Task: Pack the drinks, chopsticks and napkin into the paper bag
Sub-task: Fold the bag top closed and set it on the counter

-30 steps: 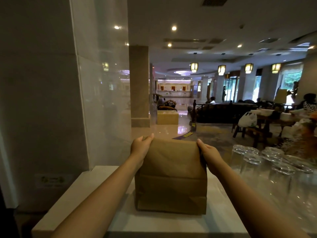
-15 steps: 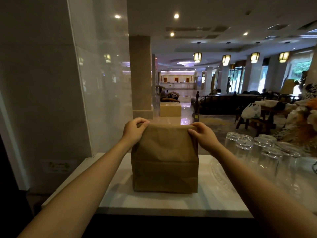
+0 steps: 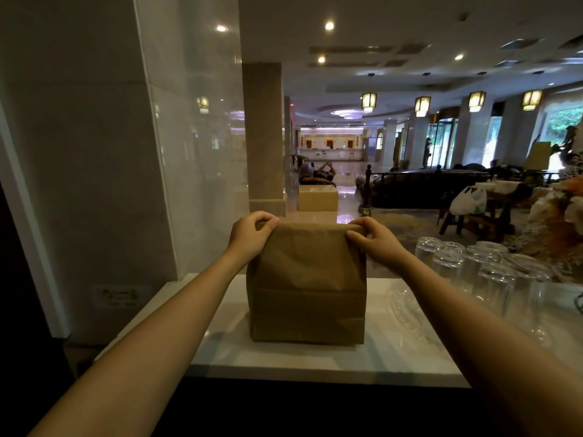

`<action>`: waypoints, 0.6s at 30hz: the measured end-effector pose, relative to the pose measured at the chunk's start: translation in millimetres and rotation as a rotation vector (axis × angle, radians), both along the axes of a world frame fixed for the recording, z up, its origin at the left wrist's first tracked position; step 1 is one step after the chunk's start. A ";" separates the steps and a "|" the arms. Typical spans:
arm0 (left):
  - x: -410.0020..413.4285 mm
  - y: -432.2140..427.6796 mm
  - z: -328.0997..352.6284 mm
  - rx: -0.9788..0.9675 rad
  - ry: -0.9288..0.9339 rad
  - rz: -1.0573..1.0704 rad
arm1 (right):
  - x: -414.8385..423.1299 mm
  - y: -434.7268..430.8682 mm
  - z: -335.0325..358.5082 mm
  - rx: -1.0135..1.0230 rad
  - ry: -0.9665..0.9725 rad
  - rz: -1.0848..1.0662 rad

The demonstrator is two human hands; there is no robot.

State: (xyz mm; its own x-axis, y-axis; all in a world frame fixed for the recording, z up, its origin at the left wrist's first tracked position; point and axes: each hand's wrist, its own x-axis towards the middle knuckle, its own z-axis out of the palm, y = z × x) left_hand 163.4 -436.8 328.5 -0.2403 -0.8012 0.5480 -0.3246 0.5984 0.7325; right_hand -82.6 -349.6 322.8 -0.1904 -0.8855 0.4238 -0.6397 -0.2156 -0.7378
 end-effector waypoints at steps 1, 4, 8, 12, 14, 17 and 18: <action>-0.4 1.6 -0.3 -0.006 0.004 -0.001 | 0.9 0.4 -0.4 -0.007 0.004 0.014; -1.4 7.0 -1.6 -0.011 0.013 0.000 | 4.2 2.8 0.6 -0.003 0.019 0.030; -2.6 13.4 -2.6 -0.052 0.006 0.024 | 6.3 3.6 0.2 0.006 0.053 0.043; -3.4 18.1 -2.4 -0.119 0.020 0.073 | 7.4 3.3 -1.6 -0.007 0.075 0.009; -4.0 19.2 0.4 -0.149 0.017 0.119 | 7.1 4.7 0.7 -0.005 0.081 -0.017; -5.8 18.5 8.4 -0.270 -0.091 0.239 | 3.1 5.7 11.1 -0.028 0.163 -0.082; -5.6 19.1 13.7 -0.309 -0.140 0.269 | 4.9 11.6 19.1 -0.029 0.176 -0.092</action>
State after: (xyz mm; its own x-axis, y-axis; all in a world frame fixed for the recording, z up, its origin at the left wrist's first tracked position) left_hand 157.8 -417.7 342.2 -0.1348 -0.6487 0.7490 -0.5822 0.6635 0.4699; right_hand -77.7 -338.0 341.9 -0.1910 -0.8547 0.4827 -0.7764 -0.1693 -0.6070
